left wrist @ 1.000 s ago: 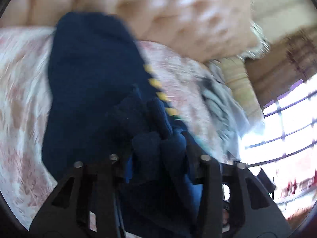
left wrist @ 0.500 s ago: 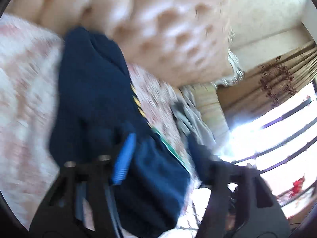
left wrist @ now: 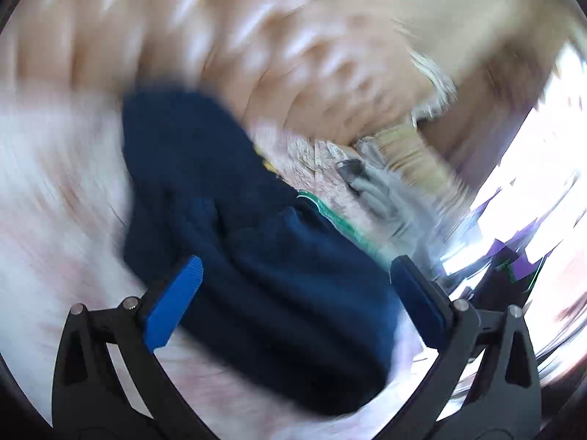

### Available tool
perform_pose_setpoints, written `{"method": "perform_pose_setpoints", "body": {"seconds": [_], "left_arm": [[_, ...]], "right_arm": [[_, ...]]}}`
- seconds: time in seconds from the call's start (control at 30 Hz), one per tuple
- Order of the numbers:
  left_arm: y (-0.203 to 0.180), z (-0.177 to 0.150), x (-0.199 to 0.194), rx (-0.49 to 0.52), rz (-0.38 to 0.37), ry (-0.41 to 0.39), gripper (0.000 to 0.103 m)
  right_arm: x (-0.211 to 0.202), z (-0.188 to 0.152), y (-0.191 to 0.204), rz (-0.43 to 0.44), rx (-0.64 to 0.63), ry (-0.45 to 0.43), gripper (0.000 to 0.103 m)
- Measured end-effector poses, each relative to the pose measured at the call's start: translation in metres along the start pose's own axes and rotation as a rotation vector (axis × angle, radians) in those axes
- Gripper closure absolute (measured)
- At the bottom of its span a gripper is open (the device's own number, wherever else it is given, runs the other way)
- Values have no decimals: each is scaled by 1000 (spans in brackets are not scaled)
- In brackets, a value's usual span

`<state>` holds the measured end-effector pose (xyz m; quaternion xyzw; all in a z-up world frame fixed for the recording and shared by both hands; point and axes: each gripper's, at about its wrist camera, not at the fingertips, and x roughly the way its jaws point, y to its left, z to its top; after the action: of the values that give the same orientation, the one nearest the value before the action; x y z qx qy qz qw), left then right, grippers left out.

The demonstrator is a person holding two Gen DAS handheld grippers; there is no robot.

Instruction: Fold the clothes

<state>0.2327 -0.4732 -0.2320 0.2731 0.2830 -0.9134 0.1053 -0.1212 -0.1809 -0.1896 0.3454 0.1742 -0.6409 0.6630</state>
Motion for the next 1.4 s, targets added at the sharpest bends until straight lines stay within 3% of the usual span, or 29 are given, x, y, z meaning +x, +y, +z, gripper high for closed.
{"method": "perform_pose_setpoints", "body": {"seconds": [0.1,0.23,0.3,0.4,0.53,0.67,0.8,0.87,0.93,1.27,1.4], "left_arm": [[-54,-47,-33,404,186,-51,0],[-127,-120,-34,947,289,-64,0],[-148,-152,-27,1147,333,-101,0],[-167,-168,-7,1341,391,-90,1],[-165,-168,19,1419,440,20,22],[-156,-179,42,1568,503,120,21],[-157,-181,48,1640,517,129,22],[-157,-174,52,1624,512,194,53],[-161,-166,44,1579,509,188,63],[-150,-145,20,1523,524,167,66],[-150,-143,14,1515,524,163,66]], "right_arm": [[-29,-5,-2,-128,-208,-70,11],[-37,-22,-25,-168,-288,18,11],[-40,-33,-25,-195,-354,41,11],[-38,-46,-14,-258,-539,40,11],[-26,-49,-6,-264,-651,64,11],[-24,-54,0,-268,-712,78,11],[-20,-64,1,-293,-776,103,11],[-19,-70,5,-302,-827,112,11],[-16,-78,12,-326,-911,118,11],[13,-112,41,-450,-1471,85,11],[31,-109,42,-455,-1571,57,11]]}}
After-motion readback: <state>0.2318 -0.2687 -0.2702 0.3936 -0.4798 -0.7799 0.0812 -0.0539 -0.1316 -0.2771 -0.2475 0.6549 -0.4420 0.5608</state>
